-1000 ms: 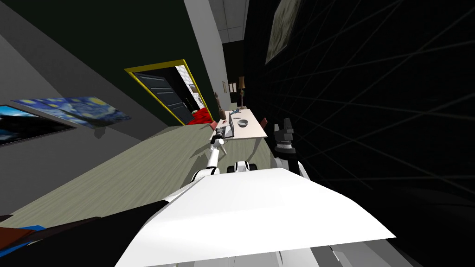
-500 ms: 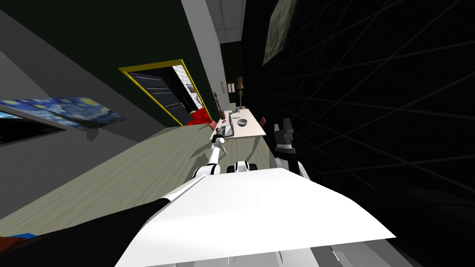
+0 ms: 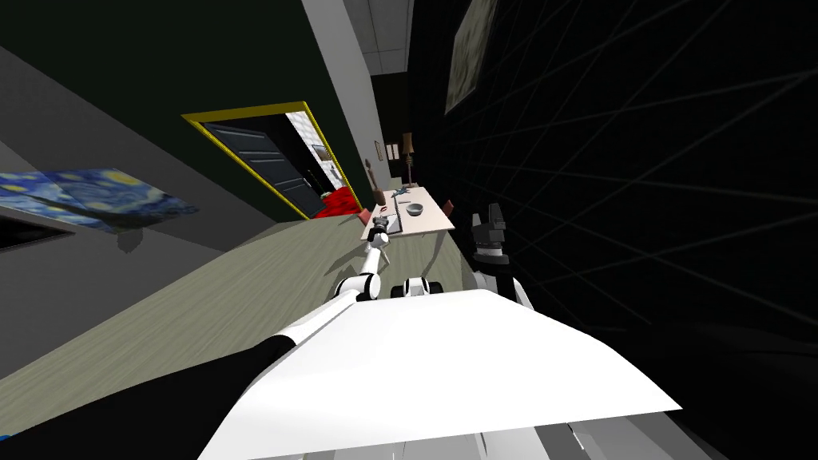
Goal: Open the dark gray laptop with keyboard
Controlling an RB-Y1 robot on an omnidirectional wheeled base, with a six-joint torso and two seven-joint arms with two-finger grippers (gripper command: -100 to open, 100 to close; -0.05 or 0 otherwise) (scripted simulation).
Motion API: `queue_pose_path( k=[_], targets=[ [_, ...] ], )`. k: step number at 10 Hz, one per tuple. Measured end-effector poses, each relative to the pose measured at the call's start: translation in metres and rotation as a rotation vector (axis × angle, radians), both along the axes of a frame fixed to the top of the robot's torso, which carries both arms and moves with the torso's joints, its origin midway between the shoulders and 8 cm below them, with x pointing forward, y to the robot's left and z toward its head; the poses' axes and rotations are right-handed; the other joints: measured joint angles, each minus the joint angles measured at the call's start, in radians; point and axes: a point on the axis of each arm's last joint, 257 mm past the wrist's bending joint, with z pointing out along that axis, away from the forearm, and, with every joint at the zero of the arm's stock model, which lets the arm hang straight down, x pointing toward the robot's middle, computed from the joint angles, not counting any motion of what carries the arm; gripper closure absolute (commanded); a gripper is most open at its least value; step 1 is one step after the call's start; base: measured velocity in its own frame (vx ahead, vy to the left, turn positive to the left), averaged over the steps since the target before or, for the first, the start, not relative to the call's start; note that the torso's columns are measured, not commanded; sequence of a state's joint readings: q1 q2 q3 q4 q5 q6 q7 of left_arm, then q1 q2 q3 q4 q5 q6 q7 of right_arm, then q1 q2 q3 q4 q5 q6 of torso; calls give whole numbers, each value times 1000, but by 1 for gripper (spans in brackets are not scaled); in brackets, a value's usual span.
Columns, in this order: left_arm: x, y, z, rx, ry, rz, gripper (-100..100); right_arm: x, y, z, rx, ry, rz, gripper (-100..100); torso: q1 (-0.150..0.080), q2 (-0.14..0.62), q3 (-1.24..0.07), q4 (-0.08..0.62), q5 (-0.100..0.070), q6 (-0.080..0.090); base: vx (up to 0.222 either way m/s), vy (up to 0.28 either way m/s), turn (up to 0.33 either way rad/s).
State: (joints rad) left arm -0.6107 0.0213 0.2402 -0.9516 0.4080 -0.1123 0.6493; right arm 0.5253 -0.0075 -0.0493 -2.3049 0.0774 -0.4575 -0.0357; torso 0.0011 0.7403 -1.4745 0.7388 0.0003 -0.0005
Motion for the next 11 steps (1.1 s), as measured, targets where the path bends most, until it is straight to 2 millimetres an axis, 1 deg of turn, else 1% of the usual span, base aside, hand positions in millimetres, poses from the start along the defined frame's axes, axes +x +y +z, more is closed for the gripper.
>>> queue_pose_path(
  k=[1,2,3,4,5,6,7,8,9,11],
  targets=[
    [2,-3,-7,-6,13,-2,100,0,0,0,0,0,0,0,-2,-3,-2,-1,0,0,-17,7,20],
    [1,-3,-17,-7,31,-2,100,0,0,0,0,0,0,0,-3,-5,-3,-2,-1,0,-92,60,-289],
    [5,-5,-11,-30,17,8,100,0,0,0,0,0,0,0,-1,-1,-1,-1,0,2,-116,76,-109],
    [11,-6,-1,-45,1,10,100,0,0,0,0,0,0,0,1,0,0,0,0,0,-56,34,60],
    [13,-8,-2,-51,6,7,100,0,0,0,0,0,0,0,-1,-3,-2,-1,0,0,-14,5,29],
    [14,-12,-12,-53,24,4,100,0,0,0,0,0,0,0,-3,-6,-4,-2,-1,1,0,0,0],
    [14,-12,-13,-53,26,5,-100,0,0,0,0,0,0,0,-3,-5,-4,-2,-1,1,-2,-19,7],
    [15,0,-11,-35,23,16,-100,0,0,0,0,0,0,0,-2,-4,-3,-1,-1,0,4,-63,26],
    [14,18,-2,-14,10,36,-100,0,0,0,0,0,0,0,-4,-3,-2,-1,-1,0,4,-57,15],
    [18,35,2,19,10,50,-100,0,0,0,0,0,0,0,-2,-2,-1,-1,0,1,-2,-71,19]
  ],
)
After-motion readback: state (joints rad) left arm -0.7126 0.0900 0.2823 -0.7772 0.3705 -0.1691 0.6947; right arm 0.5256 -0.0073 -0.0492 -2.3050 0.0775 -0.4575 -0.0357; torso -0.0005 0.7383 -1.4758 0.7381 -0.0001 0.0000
